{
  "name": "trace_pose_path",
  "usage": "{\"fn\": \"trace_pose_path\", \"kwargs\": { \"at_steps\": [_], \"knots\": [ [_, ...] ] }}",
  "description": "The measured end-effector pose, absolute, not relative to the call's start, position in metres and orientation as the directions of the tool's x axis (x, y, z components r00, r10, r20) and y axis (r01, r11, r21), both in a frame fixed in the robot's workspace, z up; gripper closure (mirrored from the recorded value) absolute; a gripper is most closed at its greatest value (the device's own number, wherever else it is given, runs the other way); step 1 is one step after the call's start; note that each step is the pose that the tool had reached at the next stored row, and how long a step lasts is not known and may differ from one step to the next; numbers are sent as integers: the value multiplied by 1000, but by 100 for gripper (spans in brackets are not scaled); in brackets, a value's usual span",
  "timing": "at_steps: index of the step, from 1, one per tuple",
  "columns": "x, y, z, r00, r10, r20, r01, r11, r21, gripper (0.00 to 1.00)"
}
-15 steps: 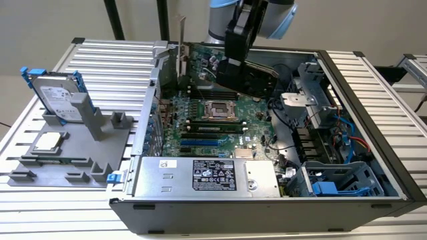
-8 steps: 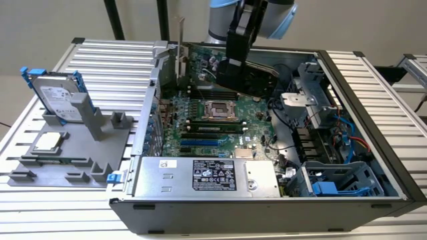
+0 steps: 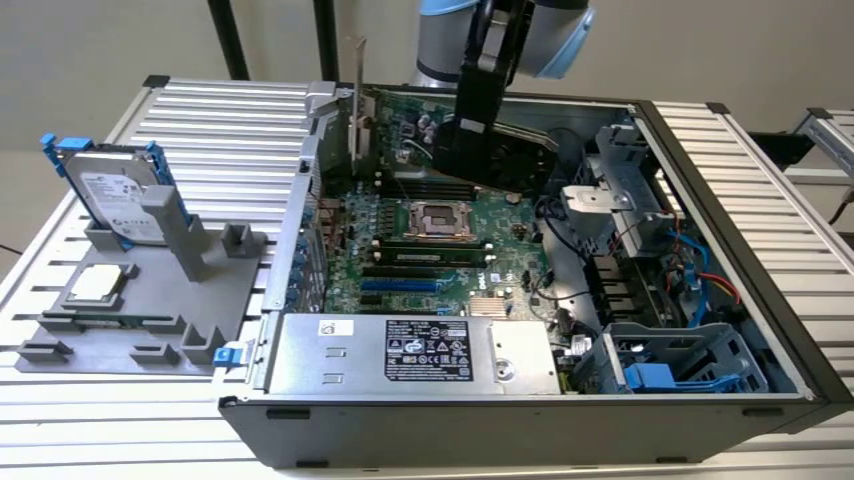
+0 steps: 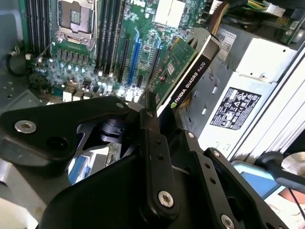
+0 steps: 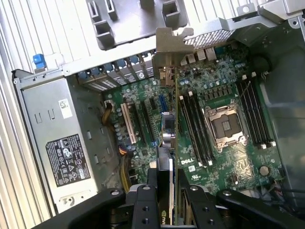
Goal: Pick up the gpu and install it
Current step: 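Insert the gpu into the slot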
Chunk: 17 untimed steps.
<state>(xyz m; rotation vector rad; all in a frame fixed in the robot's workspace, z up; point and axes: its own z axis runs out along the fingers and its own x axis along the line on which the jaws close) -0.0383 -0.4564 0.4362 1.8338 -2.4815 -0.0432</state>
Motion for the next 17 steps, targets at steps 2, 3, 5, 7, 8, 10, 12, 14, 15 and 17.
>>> {"fn": "trace_pose_path", "kwargs": {
  "at_steps": [2,3,5,7,8,10,12,14,15,17],
  "knots": [
    [-38,-456,436,-277,-960,28,-959,279,56,100],
    [-38,-456,436,-270,-962,28,-961,271,56,100],
    [-38,-456,436,-256,-966,28,-965,257,56,100],
    [-38,-456,436,-242,-970,28,-968,243,56,100],
    [-38,-456,436,-234,-972,28,-970,236,56,100],
    [-38,-456,436,-221,-975,28,-973,222,56,100],
    [-38,-456,436,-207,-978,28,-977,208,56,100],
    [-38,-456,436,-193,-981,28,-979,194,56,100],
    [-38,-456,436,-186,-982,28,-981,188,56,100],
    [-38,-456,436,-173,-985,28,-983,174,56,100]
  ]
}}
